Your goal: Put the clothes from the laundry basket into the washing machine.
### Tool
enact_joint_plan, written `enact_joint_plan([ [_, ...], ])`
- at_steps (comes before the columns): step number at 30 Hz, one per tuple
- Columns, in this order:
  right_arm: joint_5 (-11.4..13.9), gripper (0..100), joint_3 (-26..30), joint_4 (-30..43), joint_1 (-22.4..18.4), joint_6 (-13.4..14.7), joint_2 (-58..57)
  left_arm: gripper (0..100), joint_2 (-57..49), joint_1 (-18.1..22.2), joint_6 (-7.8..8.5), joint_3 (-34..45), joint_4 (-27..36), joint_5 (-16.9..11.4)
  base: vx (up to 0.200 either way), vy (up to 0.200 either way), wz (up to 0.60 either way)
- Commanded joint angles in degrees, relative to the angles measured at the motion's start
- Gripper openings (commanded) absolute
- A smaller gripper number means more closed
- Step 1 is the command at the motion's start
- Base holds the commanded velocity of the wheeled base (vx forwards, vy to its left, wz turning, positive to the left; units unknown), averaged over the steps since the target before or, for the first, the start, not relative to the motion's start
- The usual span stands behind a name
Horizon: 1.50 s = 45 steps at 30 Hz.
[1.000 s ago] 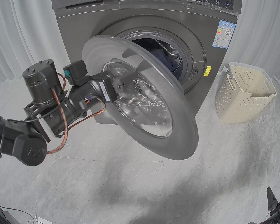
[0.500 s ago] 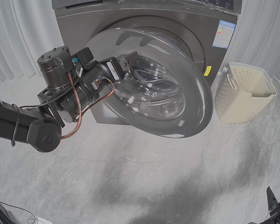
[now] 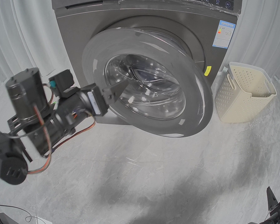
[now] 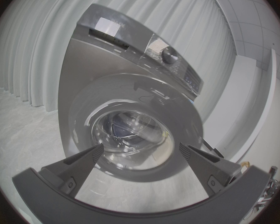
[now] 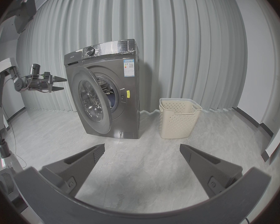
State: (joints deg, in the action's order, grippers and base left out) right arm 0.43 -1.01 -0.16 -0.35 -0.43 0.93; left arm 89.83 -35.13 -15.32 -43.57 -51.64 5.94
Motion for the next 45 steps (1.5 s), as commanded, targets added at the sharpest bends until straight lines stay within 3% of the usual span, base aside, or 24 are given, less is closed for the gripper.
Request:
enact_joint_plan([
  [1,0.01,100,1.01,-0.02,0.00,-0.01,-0.31,100,-25.41,-4.24,5.92,18.52,6.55,-0.75,0.000,0.000,0.00],
  [4,0.01,100,1.01,-0.02,0.00,-0.01,-0.31,100,-37.36,-2.22,9.96,25.64,9.54,-1.81,0.000,0.000,0.00],
  [6,0.01,100,1.01,-0.02,0.00,-0.01,-0.31,100,-44.48,1.21,11.72,29.59,11.65,-2.77,0.000,0.000,0.00],
  [10,0.01,100,1.01,-0.02,0.00,-0.01,-0.31,100,-53.80,5.34,12.42,33.11,15.69,-5.06,0.000,0.000,0.00],
  [15,0.01,100,1.01,-0.02,0.00,-0.01,-0.31,100,-68.65,15.62,12.60,33.02,28.17,-8.49,0.000,0.000,0.00],
  [20,0.01,100,1.01,-0.02,0.00,-0.01,-0.31,100,-77.18,23.00,13.48,32.76,37.93,-9.36,0.000,0.000,0.00],
  [25,0.01,100,1.01,-0.02,0.00,-0.01,-0.31,100,-84.30,27.57,13.48,34.25,43.55,-9.54,0.000,0.000,0.00],
  [30,0.01,100,1.01,-0.02,0.00,-0.01,-0.31,100,-84.47,28.10,13.30,41.90,40.04,-6.99,0.000,0.000,0.00],
  [32,0.01,100,1.01,-0.02,0.00,-0.01,-0.31,100,-84.47,28.28,13.74,43.57,41.88,-6.64,0.000,0.000,0.00],
  [35,0.01,100,1.01,-0.02,0.00,-0.01,-0.31,100,-84.56,28.45,11.72,43.57,48.48,-6.11,0.000,0.000,0.00],
  [38,0.01,100,1.01,-0.02,0.00,-0.01,-0.31,100,-84.56,30.48,10.84,43.57,47.24,-5.67,0.000,0.000,0.00],
  [40,0.01,100,1.01,-0.02,0.00,-0.01,-0.31,100,-87.99,35.66,9.96,43.57,47.51,-6.55,0.000,0.000,0.00],
  [42,0.01,100,1.01,-0.02,0.00,-0.01,-0.31,100,-89.83,35.40,10.14,43.57,47.68,-6.55,0.000,0.000,0.00],
  [45,0.01,100,1.01,-0.02,0.00,-0.01,-0.31,100,-89.66,34.96,8.29,43.57,47.68,-7.61,0.000,0.000,0.00],
])
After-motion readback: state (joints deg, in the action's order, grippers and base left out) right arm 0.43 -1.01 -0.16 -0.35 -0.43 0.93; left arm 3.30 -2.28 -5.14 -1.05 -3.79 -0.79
